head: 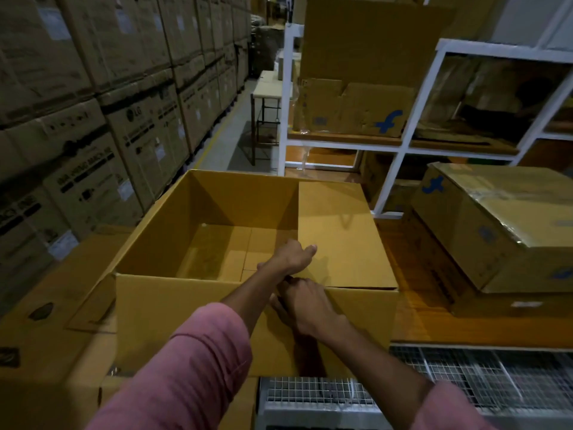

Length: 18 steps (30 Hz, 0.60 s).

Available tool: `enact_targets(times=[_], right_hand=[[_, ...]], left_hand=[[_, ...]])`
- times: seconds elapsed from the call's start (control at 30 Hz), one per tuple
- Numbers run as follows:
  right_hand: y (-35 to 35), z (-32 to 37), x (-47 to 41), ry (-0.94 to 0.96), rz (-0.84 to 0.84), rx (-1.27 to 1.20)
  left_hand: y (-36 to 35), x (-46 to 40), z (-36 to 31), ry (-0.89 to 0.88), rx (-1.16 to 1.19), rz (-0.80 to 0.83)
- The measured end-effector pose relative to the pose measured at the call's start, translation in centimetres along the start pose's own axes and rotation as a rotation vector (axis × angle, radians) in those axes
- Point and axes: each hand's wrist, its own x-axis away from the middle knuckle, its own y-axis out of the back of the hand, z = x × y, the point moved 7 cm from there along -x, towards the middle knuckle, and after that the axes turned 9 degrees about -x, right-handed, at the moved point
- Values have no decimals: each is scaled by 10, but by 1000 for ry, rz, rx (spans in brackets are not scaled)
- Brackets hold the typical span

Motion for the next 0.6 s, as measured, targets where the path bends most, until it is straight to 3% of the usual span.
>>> enact_targets(times=[0.2,0.3,0.47,0.53,0.6], right_hand=[[4,-22,11,-99,64,119],[17,-50,21,-198,-19,146],[45,-108,32,-280,-237,100],[52,-126,37,-286,-308,136],[57,-138,44,-308,-314,176]], left_hand=[[30,21,-18,-64,297,-398],[42,40,-35,-169,405,-521],[27,55,-51,-269,645,-530],[5,51,-61,-276,573,-456],[-21,48,-75,-299,335,-363]])
